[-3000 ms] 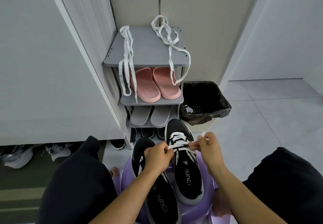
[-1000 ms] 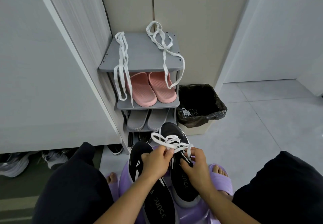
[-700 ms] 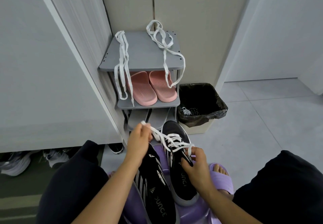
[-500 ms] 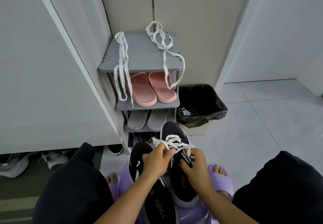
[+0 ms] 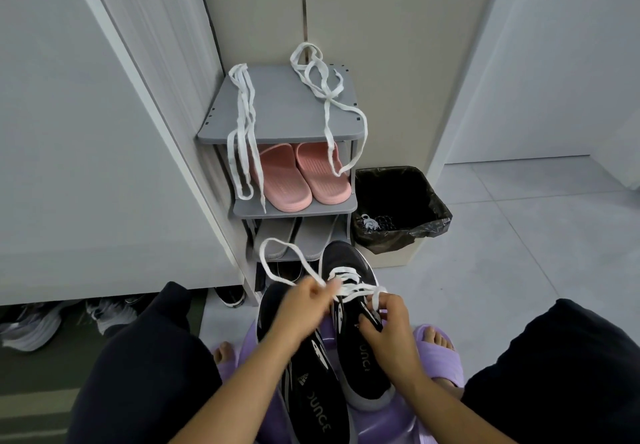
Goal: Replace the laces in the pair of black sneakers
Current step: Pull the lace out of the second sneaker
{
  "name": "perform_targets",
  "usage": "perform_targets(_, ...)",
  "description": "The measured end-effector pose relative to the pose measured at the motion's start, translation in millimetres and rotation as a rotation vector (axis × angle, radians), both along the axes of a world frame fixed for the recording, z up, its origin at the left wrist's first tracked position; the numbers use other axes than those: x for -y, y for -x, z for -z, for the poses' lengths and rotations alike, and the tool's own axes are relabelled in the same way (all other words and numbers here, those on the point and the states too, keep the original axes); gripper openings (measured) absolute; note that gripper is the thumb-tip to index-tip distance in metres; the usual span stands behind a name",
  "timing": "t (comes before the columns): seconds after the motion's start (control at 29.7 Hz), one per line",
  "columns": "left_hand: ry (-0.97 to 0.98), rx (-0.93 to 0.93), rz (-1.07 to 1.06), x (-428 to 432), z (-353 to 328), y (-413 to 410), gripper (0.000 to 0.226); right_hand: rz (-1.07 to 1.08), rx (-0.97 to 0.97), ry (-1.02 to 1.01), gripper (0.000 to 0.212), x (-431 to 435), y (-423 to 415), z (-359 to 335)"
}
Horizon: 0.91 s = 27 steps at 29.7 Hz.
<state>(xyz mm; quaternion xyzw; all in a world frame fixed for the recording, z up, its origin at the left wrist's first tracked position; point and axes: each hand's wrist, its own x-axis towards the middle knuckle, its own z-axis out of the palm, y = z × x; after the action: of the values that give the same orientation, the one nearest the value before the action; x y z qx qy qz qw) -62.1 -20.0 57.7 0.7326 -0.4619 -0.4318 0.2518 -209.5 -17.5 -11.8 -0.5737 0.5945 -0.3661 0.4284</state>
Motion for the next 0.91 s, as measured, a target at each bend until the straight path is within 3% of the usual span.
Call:
perform_targets(0.07, -0.024, 0.278, 0.152, -3.5, 15.5, 10.1, 0.033, -0.006, -0.003, 0.012, 0.031, -0.8, -1.4, -3.3)
perform_targets(0.13, 0.048, 0.314, 0.098, -3.1, 24.1, 12.3, 0.026, -0.011, -0.007, 0.021, 0.032, -1.2, -1.0, -5.0)
perform_targets(0.24, 0.263, 0.031, -0.068, 4.9, 14.5, 9.2, 0.028, -0.008, -0.020, 0.016, 0.031, -1.0, 0.7, -4.1)
perform_targets(0.34, 0.586, -0.264, -0.458, 17.2, -28.1, -18.1, 0.030, -0.007, -0.021, -0.007, 0.025, -0.1, 0.4, -3.4)
perform_targets(0.4, 0.670, -0.366, -0.596, 19.6, -42.6, -37.1, 0.028, -0.006, -0.016, -0.001, 0.020, 0.2, 0.2, -2.2)
perform_targets(0.51, 0.316, -0.329, -0.433, 11.8, -31.5, -29.4, 0.043, -0.005, -0.010, -0.005, 0.018, 0.6, 0.3, -2.7)
perform_targets(0.61, -0.027, 0.076, 0.069, 1.1, 3.7, 0.7, 0.046, -0.003, -0.023, 0.005, 0.019, 0.7, -0.3, -3.8)
perform_targets(0.67, -0.011, 0.308, 0.167, -4.4, 17.2, 10.3, 0.036, -0.014, -0.019, 0.010, 0.021, 0.4, -0.6, -4.3)
perform_targets(0.84, 0.006, 0.255, 0.112, -0.5, 22.3, 10.4, 0.036, -0.016, -0.012, -0.002, 0.026, 0.0, 1.5, -4.1)
perform_targets(0.91, -0.032, 0.130, 0.107, 1.5, 26.8, 7.5, 0.038, -0.017, -0.008, 0.001, 0.025, 0.0, 0.5, -5.6)
